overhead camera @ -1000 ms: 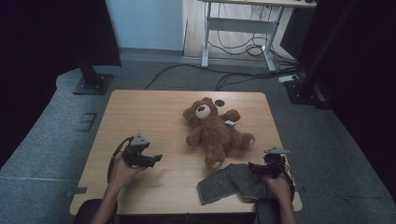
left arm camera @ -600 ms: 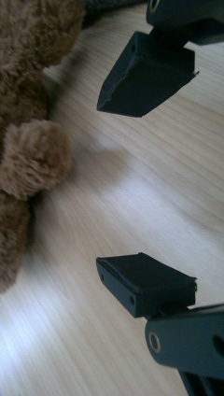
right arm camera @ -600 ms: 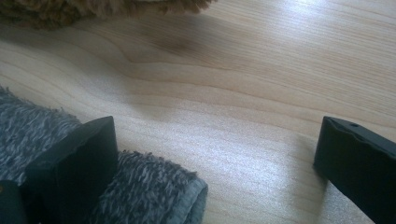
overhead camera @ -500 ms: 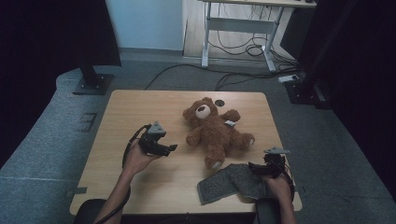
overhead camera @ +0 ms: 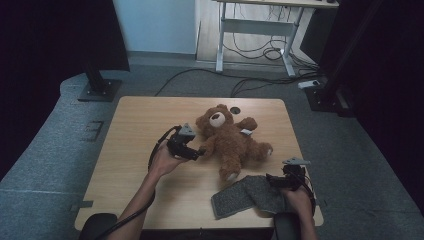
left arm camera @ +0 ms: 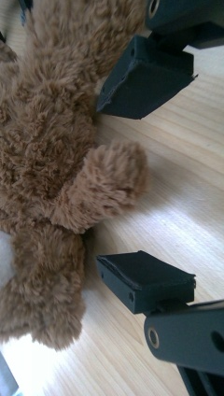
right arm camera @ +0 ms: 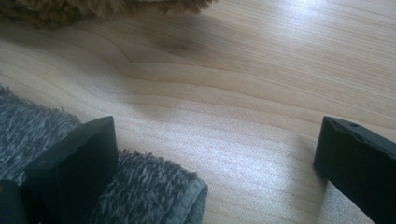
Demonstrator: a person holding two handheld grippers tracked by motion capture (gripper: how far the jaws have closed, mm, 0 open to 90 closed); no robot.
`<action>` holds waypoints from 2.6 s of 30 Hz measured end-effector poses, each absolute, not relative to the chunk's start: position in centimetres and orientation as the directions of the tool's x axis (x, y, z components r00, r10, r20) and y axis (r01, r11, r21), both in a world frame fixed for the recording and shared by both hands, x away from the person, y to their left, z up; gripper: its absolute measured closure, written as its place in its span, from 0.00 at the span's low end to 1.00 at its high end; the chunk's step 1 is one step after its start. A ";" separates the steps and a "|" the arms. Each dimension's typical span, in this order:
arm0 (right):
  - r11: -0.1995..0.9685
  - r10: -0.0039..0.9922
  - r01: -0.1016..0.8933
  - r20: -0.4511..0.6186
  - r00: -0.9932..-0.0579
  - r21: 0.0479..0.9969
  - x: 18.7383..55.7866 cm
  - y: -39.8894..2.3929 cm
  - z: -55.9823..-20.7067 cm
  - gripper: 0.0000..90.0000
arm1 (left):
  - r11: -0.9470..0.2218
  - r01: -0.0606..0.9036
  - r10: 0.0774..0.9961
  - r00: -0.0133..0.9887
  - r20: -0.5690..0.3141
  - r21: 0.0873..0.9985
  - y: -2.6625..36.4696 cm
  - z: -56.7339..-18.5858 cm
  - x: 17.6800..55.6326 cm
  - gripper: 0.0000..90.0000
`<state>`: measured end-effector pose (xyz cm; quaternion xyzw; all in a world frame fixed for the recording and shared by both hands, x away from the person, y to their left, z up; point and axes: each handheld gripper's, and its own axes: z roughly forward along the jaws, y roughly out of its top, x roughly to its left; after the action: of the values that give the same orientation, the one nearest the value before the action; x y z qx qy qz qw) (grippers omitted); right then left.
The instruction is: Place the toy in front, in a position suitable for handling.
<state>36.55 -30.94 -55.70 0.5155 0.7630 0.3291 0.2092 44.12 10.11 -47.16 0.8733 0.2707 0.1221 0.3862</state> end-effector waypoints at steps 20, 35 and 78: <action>0.252 0.924 0.649 0.021 -0.381 0.718 36.5 -30.9 -55.7 0.00 | -0.595 0.412 0.563 0.826 -0.007 0.691 8.7 -50.2 45.0 0.83; 0.252 0.924 0.649 0.020 -0.381 0.718 36.5 -30.9 -55.7 0.00 | -0.563 0.403 0.571 0.821 -0.013 0.722 11.4 -49.7 41.3 0.84; 0.252 0.924 0.649 0.020 -0.381 0.718 36.6 -30.9 -55.7 0.00 | -0.459 0.514 0.697 0.714 -0.065 0.724 21.4 -51.3 40.9 0.33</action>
<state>36.56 -30.92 -55.70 0.5156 0.7630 0.3291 0.2092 40.88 21.42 -51.25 0.8455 0.3582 0.1215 0.3769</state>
